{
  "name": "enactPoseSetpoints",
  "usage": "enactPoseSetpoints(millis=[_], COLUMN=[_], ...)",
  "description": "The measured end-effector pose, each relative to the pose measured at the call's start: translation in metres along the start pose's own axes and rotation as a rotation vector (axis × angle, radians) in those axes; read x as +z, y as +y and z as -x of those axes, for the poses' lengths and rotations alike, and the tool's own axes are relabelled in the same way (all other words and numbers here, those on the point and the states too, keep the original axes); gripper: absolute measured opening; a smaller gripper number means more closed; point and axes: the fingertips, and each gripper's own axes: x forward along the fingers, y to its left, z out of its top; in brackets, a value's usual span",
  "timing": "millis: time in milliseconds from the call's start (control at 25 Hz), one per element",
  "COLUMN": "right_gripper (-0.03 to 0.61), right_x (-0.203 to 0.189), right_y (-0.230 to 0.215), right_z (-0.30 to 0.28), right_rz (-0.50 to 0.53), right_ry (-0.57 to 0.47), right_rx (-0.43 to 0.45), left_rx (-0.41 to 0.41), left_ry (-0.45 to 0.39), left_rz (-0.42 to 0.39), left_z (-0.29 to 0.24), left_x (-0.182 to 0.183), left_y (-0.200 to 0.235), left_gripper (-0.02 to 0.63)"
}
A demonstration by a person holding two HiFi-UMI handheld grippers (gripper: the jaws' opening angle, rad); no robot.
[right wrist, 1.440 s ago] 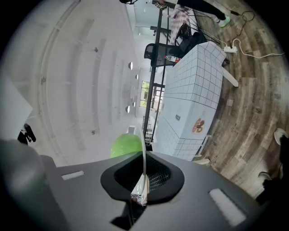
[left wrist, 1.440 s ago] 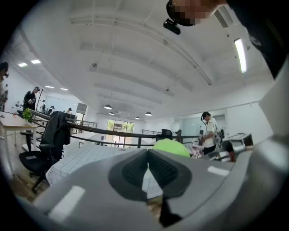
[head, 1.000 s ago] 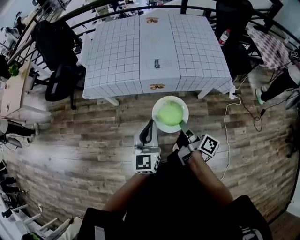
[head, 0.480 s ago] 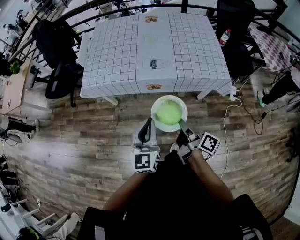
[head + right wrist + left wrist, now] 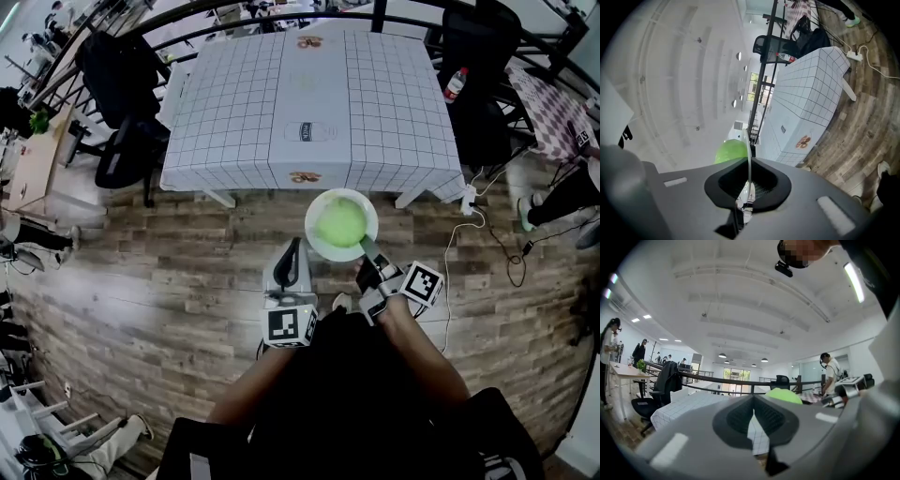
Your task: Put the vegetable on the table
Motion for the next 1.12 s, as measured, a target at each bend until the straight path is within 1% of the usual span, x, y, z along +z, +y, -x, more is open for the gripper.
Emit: enactPoseSetpoints(millis=[80,160,280,400,560,680,1000,1120], right_gripper=[0.005,0.005,0.005,0.005,0.005,0.005,0.005,0.005], right_x=[0.006,0.011,0.025,0.034,0.043,0.048,0.082,0.097], right_y=[0.014,0.02,0.023,0.023,0.018,0.019,0.015,0.014], right_z=[0.001,0.005,0.011,0.017,0.021,0.018,-0.001,-0.014], right_rz=[-0.001,-0.007,-0.021,-0.024,-0.012,-0.027,-0.024,-0.021], right_ry=[0.009,0.011,0.006,0.001,-0.022,-0.043,-0.072,-0.087], right_rx=[-0.009,-0.021,-0.028,-0.03,-0.04,-0.038,-0.07,-0.076], left_rx=[0.01,0.013,0.027,0.034,0.021,0.011,-0.049,-0.114], left_ry=[0.004,0.005,0.022,0.024,0.012,0.013,0.034,0.05], left_rz=[-0.014,-0.005,0.031,0.026,0.014,0.014,0.028,0.038], left_z=[0.001,0.002,0.0,-0.004,-0.011,-0.018,-0.073,-0.098], left_x=[0.011,0.019,0.026,0.031,0.035,0.033,0.03,0.026], left_y=[0.0,-0.004,-0.011,-0.014,-0.017,-0.015,-0.018,-0.021], left_gripper=[0.008,0.008,0.008,0.008,0.008,0.008,0.008,0.008])
